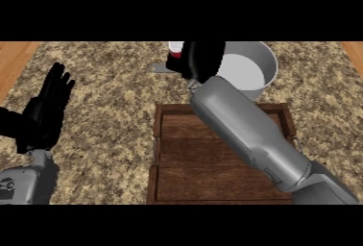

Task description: Pick the can from the tray and place it in the pot

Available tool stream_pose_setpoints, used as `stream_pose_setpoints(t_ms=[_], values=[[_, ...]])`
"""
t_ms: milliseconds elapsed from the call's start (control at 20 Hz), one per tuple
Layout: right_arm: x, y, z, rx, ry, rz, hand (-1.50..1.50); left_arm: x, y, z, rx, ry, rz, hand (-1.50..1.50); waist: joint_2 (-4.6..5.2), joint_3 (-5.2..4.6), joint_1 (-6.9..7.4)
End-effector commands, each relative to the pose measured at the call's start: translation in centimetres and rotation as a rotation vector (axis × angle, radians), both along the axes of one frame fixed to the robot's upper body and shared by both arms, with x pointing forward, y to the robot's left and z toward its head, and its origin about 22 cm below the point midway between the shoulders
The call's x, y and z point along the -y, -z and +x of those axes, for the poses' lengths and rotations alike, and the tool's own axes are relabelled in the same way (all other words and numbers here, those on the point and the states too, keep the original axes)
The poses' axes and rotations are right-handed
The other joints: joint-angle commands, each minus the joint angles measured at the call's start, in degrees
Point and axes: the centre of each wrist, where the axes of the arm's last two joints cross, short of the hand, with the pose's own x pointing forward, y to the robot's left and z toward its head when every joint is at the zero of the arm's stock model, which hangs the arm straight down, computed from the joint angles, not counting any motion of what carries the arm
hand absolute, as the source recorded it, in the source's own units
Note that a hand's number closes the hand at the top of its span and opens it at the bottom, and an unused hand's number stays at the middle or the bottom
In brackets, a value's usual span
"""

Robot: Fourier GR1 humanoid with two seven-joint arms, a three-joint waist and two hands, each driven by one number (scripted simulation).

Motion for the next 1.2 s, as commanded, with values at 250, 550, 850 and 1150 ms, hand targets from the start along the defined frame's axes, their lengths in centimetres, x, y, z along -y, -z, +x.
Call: stream_pose_setpoints(t_ms=[250, 550, 850, 1150], values=[[5.3, 5.0, 3.7, -0.067, 0.150, -0.121, 1.50, 1.2, 0.0, 0.4, 0.011, -0.001, -0.002, 0.00, 0.38, 0.06, 0.35], [6.0, 6.2, 4.1, -0.174, 0.164, 0.054, 1.50, 0.5, -1.1, 0.6, 0.018, 0.016, -0.002, 0.00, 0.80, 0.10, 1.21], [9.2, 7.4, 4.3, -0.246, 0.032, 0.225, -1.50, 0.4, -1.1, 0.0, 0.029, 0.032, -0.009, 0.00, 1.14, 0.20, 1.99], [8.8, 6.8, 3.8, -0.033, -0.078, 0.454, -1.50, 0.4, -0.4, -0.2, 0.018, 0.032, -0.002, 0.00, 1.03, 0.26, 1.45]])
